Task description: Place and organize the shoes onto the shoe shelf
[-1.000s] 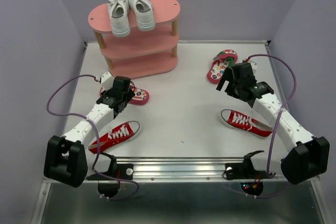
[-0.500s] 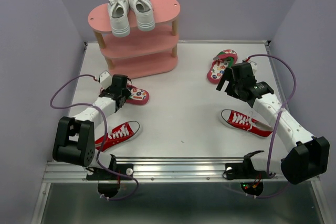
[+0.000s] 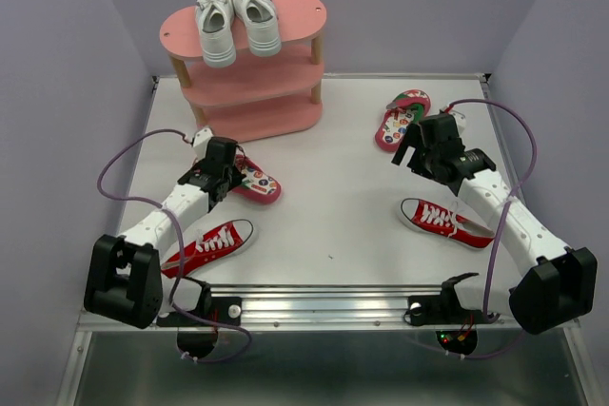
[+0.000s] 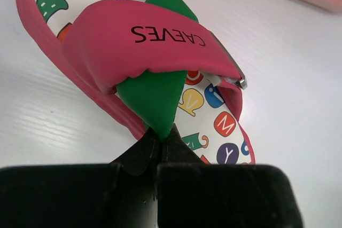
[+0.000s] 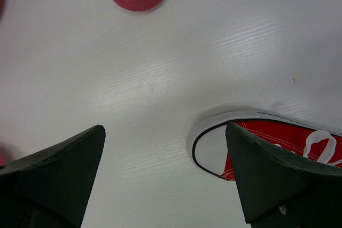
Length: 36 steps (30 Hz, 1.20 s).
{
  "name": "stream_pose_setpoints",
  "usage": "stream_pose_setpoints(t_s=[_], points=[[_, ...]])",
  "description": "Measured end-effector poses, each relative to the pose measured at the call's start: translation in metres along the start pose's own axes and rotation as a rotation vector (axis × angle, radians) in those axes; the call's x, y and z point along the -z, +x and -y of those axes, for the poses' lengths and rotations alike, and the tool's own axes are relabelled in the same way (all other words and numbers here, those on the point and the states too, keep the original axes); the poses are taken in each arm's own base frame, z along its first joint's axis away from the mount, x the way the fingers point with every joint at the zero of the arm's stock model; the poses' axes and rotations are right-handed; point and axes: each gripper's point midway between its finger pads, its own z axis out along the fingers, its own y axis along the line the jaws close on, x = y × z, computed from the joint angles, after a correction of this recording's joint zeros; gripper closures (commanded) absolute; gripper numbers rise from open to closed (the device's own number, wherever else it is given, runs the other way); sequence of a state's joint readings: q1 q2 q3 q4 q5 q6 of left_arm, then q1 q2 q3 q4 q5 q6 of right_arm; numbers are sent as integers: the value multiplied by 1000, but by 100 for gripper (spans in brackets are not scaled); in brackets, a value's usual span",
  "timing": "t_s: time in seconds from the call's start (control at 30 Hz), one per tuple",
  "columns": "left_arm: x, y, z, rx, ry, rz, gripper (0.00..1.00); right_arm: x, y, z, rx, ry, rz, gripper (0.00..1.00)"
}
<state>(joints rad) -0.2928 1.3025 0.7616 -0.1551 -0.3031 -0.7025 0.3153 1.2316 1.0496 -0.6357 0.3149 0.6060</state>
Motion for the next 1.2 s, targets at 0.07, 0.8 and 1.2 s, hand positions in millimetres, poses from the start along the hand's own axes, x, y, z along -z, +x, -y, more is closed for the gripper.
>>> stream_pose_setpoints(t_s=[0.07, 0.8, 1.2], points=[[13, 6, 12, -48, 60, -17, 100, 0, 0, 0, 0, 0, 1, 0], [46, 115, 118, -489, 535, -226, 65, 8, -3, 3, -12, -8, 25, 0], [70, 83, 132, -444, 579, -132, 33, 11, -4, 4, -14, -8, 33, 0]])
